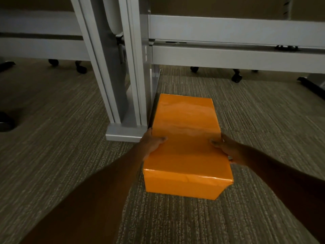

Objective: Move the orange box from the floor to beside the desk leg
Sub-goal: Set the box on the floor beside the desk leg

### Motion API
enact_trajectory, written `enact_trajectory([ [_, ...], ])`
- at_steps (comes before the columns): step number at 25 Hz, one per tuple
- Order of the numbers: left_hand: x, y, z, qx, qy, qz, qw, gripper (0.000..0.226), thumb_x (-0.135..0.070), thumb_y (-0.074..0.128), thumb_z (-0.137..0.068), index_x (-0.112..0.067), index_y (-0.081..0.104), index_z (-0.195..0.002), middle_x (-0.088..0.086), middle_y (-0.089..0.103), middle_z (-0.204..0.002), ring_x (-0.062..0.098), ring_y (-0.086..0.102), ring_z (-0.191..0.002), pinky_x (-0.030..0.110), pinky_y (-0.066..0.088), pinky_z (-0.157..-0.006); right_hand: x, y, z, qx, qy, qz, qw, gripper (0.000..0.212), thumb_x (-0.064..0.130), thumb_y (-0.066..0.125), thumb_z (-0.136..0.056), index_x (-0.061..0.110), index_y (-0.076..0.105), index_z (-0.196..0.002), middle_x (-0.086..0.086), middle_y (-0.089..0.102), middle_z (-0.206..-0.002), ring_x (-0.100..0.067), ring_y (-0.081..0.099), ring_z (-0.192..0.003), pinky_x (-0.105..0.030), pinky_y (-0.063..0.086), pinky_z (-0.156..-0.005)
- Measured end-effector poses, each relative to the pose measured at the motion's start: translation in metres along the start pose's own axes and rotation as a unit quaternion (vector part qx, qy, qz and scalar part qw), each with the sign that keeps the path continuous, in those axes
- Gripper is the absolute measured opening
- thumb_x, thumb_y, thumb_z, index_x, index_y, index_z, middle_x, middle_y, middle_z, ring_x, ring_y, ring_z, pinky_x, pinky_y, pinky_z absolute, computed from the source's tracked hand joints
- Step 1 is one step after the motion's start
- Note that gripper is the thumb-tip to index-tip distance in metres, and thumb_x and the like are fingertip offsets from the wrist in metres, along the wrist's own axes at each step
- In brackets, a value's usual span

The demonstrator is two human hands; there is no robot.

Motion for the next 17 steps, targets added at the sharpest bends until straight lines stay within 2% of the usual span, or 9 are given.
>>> enact_trajectory([
  [3,-0.003,-0.004,-0.004,0.008,0.005,-0.063,0.998,0.067,-0.036,0.072,-0.082,-0.02,0.041,-0.139,0.014,0.055,-0.137,0.034,0.056,-0.119,0.05,0.045,-0.1,0.012,0.0,0.0,-0.009,-0.037,0.006,0.999,0.053,0.039,0.061,-0.091,0.027,0.04,-0.137,-0.013,0.054,-0.136,-0.026,0.06,-0.101,-0.042,0.053,-0.078],
  [4,-0.003,-0.007,-0.006,0.004,0.011,-0.095,0.995,0.068,-0.041,0.07,-0.082,-0.02,0.039,-0.139,0.014,0.054,-0.138,0.034,0.055,-0.12,0.051,0.044,-0.101,0.017,-0.001,0.001,-0.026,-0.059,0.022,0.998,0.059,0.042,0.061,-0.09,0.022,0.038,-0.141,-0.017,0.049,-0.142,-0.029,0.059,-0.109,-0.044,0.054,-0.083],
  [5,-0.006,-0.01,-0.008,-0.009,0.021,-0.13,0.991,0.07,-0.044,0.066,-0.084,-0.02,0.036,-0.142,0.015,0.051,-0.141,0.034,0.054,-0.122,0.052,0.043,-0.102,0.022,-0.005,0.002,-0.066,-0.073,0.072,0.993,0.075,0.05,0.06,-0.087,0.017,0.028,-0.147,-0.02,0.04,-0.149,-0.035,0.053,-0.122,-0.049,0.05,-0.094],
  [7,-0.016,-0.013,-0.007,-0.042,0.064,-0.209,0.975,0.073,-0.049,0.054,-0.091,-0.021,0.021,-0.149,0.018,0.04,-0.15,0.038,0.046,-0.13,0.054,0.039,-0.105,0.031,-0.011,0.009,-0.155,-0.089,0.244,0.953,0.102,0.073,0.05,-0.08,0.015,0.009,-0.153,-0.02,0.028,-0.156,-0.04,0.036,-0.138,-0.055,0.037,-0.108],
  [9,-0.031,-0.009,-0.001,-0.059,0.13,-0.333,0.932,0.071,-0.056,0.043,-0.093,-0.024,0.016,-0.151,0.02,0.033,-0.153,0.042,0.039,-0.134,0.06,0.035,-0.107,0.045,-0.001,0.021,-0.194,-0.132,0.384,0.893,0.106,0.084,0.036,-0.075,0.02,0.004,-0.153,-0.014,0.022,-0.16,-0.037,0.027,-0.143,-0.056,0.028,-0.111],
  [11,-0.043,-0.006,0.01,-0.086,0.174,-0.468,0.862,0.073,-0.066,0.03,-0.091,-0.029,0.012,-0.151,0.018,0.021,-0.159,0.043,0.025,-0.142,0.063,0.022,-0.112,0.06,0.015,0.032,-0.195,-0.178,0.453,0.851,0.104,0.087,0.029,-0.075,0.024,-0.001,-0.153,-0.008,0.01,-0.163,-0.032,0.014,-0.148,-0.058,0.019,-0.114],
  [12,-0.048,-0.005,0.015,-0.095,0.184,-0.513,0.833,0.075,-0.07,0.025,-0.089,-0.03,0.009,-0.152,0.014,0.012,-0.162,0.041,0.015,-0.146,0.064,0.014,-0.113,0.066,0.022,0.037,-0.193,-0.195,0.47,0.839,0.103,0.087,0.027,-0.075,0.026,-0.004,-0.153,-0.006,0.004,-0.164,-0.029,0.007,-0.15,-0.058,0.015,-0.116],
  [14,-0.057,-0.001,0.024,-0.105,0.202,-0.56,0.797,0.08,-0.076,0.018,-0.086,-0.033,0.003,-0.152,0.009,0.0,-0.164,0.037,0.002,-0.149,0.063,0.0,-0.114,0.075,0.031,0.046,-0.2,-0.21,0.486,0.824,0.102,0.086,0.024,-0.075,0.028,-0.008,-0.152,-0.006,-0.002,-0.164,-0.028,-0.001,-0.15,-0.058,0.011,-0.117],
  [17,-0.064,-0.001,0.034,-0.106,0.213,-0.58,0.779,0.084,-0.081,0.013,-0.081,-0.037,-0.002,-0.151,0.005,-0.008,-0.164,0.036,-0.005,-0.149,0.062,-0.008,-0.113,0.08,0.034,0.055,-0.205,-0.204,0.491,0.822,0.104,0.089,0.022,-0.073,0.03,-0.013,-0.151,-0.007,-0.006,-0.164,-0.027,-0.004,-0.15,-0.057,0.007,-0.117],
])
Point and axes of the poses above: each hand's wrist, its own z-axis away from the middle knuckle, its own y-axis out of the palm, x = y × z, the point moved 8 cm from there along -z, towards the middle knuckle
